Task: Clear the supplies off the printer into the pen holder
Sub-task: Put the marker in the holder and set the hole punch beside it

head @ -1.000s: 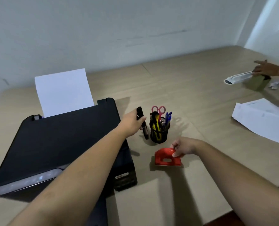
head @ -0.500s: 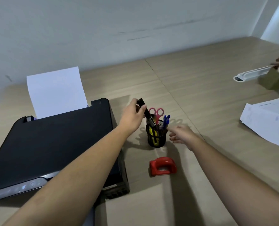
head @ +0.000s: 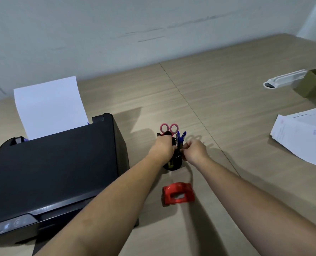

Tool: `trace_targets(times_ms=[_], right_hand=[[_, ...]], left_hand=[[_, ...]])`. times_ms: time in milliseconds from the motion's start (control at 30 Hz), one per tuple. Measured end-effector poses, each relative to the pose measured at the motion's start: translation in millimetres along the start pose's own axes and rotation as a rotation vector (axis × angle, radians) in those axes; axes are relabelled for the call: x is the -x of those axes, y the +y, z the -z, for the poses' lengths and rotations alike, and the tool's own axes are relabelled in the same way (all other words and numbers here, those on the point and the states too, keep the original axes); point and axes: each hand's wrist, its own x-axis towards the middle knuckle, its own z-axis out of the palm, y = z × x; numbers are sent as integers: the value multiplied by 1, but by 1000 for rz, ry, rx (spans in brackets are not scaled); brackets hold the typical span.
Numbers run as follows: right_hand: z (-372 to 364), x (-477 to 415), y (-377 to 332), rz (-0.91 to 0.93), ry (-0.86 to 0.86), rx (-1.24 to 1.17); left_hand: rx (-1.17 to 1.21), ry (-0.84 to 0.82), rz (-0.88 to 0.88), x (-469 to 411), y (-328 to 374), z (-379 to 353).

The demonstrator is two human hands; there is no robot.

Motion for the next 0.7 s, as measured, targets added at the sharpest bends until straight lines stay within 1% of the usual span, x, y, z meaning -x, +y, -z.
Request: trace_targets(times_ms=[100,200,300,333,367,400,467,533,600,700], right_hand=[[-2,1,0,36,-5,14],[-1,3,0,57,-31,-10],[1,3,0,66,-57,-24],[1,4,-1,59,-63,-21],[2,4,-1,46,-61,-22],[1,5,-1,28,-56,-31],[0,7,-1,-5,-40,-66],[-2,10,2,-44,-18,-129],[-4,10,5,-89,8,-219],[-5,3,4,-138,5,-316]], left_hand=[[97,133,-17,3,0,0],[266,276,-12,7,-8,1],[395,411,110,13,-19,8],[430,424,171,16,-23,11],[462,401,240,18,-27,12],[471,340,313,19,-33,11],[456,142,436,21,-40,7],[580,-2,502,23,-41,0],[724,-28,540,22,-40,-5],[856,11,587,14,-38,-12]])
